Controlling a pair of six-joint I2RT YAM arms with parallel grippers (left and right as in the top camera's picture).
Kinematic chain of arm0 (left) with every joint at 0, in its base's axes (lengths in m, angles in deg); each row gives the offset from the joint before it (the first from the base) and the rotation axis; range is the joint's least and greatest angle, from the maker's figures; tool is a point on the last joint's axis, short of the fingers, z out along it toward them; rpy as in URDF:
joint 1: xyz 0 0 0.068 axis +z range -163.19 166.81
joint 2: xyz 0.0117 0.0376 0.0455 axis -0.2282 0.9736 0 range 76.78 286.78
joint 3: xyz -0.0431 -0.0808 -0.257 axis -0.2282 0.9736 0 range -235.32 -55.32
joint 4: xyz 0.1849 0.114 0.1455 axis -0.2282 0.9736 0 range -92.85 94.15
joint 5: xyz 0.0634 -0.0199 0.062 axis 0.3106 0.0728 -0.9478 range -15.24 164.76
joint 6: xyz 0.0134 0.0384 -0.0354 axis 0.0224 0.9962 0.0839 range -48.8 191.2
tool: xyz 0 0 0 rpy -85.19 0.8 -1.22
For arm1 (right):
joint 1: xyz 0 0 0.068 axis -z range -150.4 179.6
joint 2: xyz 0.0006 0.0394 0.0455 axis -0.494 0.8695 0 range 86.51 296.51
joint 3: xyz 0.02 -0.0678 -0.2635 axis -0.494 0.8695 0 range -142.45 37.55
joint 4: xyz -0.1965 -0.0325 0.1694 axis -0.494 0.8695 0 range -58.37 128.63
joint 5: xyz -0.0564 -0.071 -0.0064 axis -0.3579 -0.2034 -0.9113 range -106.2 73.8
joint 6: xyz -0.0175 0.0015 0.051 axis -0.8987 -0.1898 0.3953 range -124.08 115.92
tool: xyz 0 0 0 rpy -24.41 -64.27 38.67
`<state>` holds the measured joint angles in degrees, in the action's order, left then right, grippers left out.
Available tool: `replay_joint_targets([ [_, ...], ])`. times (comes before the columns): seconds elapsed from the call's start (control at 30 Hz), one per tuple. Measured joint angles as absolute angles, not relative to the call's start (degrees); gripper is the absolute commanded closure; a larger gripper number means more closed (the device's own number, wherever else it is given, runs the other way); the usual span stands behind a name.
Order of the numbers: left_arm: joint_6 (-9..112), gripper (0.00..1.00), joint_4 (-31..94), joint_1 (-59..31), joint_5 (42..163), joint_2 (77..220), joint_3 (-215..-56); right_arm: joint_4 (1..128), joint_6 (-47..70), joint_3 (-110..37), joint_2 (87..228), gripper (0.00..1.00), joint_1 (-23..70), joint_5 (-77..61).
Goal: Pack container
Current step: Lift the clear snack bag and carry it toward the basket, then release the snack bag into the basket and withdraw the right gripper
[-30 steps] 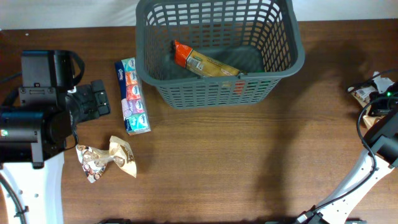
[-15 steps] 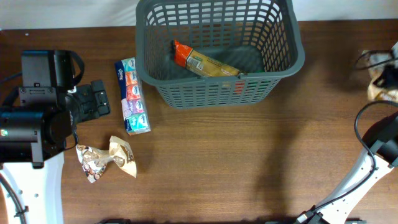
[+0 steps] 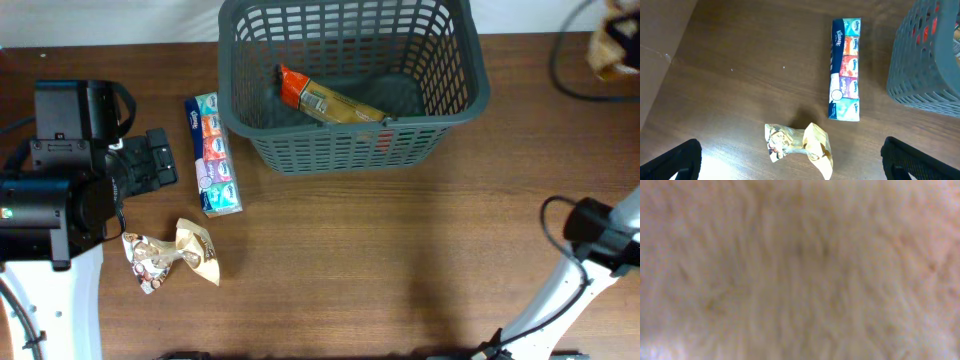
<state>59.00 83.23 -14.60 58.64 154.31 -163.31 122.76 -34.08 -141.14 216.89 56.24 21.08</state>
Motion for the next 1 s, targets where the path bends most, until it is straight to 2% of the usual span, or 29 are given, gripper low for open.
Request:
replay_joint_targets([
  [0.33, 59.00, 0.01, 83.23, -14.60, 58.64, 154.31, -163.31, 116.34, -34.13, -141.36, 212.15, 0.96, 34.16, 22.85],
  [0.6, 59.00, 0.01, 84.13, -14.60, 58.64, 154.31, -163.31, 115.51, -37.01, -141.18, 213.22, 0.96, 19.60, 13.23],
  [0.77, 59.00, 0.01, 84.78, -14.60, 58.64, 154.31, -163.31, 115.55, -38.28, -137.88, 215.50, 0.93, 14.58, 5.21],
  [1.0, 59.00, 0.01, 86.07, -14.60, 58.64, 154.31, -163.31, 113.47, -39.50, -125.60, 217.86, 0.79, 13.55, -0.32],
])
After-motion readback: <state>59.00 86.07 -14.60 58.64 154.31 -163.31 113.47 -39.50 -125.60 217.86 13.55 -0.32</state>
